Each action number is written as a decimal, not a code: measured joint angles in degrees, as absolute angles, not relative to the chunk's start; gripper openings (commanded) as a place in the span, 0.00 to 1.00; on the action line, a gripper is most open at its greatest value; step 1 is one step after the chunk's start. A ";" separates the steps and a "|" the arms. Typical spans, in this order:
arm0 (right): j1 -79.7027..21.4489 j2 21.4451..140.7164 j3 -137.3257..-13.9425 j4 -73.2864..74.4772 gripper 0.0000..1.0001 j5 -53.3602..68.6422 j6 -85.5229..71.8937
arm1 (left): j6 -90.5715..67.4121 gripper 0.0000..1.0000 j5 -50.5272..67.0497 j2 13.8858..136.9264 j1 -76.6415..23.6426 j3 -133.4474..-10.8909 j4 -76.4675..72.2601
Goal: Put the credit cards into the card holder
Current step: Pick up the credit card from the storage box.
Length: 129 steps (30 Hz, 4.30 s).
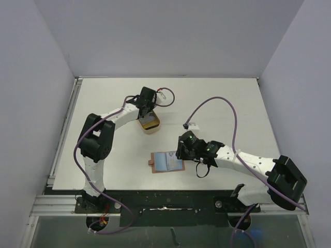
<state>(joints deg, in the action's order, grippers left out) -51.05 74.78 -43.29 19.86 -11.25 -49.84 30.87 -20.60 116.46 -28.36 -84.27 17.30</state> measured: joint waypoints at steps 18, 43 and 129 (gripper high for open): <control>-51.03 74.78 -43.29 19.81 0.26 -11.35 -49.91 | 31.62 0.09 -21.52 116.46 -28.40 -85.14 17.89; -52.18 64.55 -43.51 19.40 0.30 -11.55 -50.94 | 11.03 0.00 -10.00 107.31 -29.06 -92.55 33.39; -48.34 78.46 -43.64 8.75 0.00 -2.52 -51.42 | -37.17 0.44 21.37 79.24 -31.57 -31.07 4.16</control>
